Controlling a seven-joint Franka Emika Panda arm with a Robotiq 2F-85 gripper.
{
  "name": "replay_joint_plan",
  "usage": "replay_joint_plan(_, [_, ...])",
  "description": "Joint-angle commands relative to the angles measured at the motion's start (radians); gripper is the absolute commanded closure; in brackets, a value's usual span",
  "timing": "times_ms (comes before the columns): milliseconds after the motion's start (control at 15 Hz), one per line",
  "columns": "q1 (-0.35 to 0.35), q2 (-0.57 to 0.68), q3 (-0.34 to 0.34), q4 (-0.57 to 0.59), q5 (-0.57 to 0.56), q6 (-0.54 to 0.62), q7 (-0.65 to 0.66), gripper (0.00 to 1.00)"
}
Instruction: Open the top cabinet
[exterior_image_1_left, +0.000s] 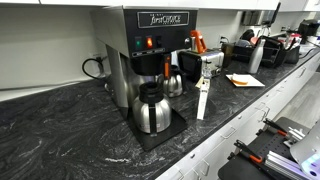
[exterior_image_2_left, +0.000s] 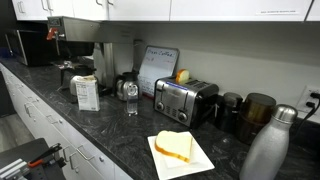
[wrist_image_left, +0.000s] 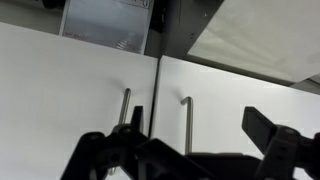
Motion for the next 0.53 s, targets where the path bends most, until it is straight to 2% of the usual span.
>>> replay_joint_plan(0, [-0.018, 0.058, 0.015, 0.039, -0.062, 0.064, 0.048, 0.0])
replay_joint_plan(467, [-0.015, 0.096, 0.023, 0.037, -0.072, 0.209, 0.159, 0.0])
